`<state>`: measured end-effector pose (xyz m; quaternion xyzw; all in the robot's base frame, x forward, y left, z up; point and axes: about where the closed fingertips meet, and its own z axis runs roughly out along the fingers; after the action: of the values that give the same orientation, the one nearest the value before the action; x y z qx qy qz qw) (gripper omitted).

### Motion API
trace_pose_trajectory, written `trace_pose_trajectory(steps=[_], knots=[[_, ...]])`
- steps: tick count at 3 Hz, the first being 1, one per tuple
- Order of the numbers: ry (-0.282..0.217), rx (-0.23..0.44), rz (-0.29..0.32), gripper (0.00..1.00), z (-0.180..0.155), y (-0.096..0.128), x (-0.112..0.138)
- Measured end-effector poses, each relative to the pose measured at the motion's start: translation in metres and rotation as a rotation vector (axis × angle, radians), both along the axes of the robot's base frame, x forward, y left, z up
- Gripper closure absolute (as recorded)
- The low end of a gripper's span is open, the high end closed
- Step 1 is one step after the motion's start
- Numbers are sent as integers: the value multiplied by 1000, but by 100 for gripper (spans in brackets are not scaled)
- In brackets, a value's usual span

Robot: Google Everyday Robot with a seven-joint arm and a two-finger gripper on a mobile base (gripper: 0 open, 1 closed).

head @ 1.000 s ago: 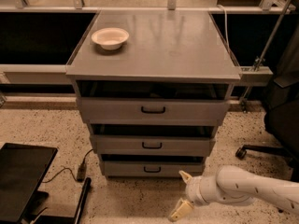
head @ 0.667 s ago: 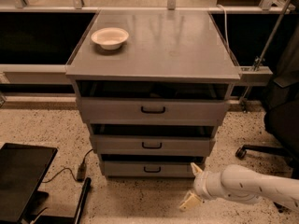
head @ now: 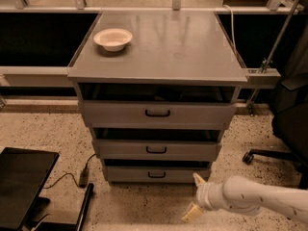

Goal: Open bottom drawer

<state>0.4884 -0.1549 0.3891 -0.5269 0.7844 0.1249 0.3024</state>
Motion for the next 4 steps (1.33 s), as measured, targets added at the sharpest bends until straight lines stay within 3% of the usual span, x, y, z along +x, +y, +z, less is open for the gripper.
trace_pose_trajectory(steps=[2, 3, 4], knots=[[-122, 40, -61, 0, -124, 40, 15], [-67, 68, -70, 0, -155, 54, -9], [-67, 68, -69, 0, -155, 54, -9]])
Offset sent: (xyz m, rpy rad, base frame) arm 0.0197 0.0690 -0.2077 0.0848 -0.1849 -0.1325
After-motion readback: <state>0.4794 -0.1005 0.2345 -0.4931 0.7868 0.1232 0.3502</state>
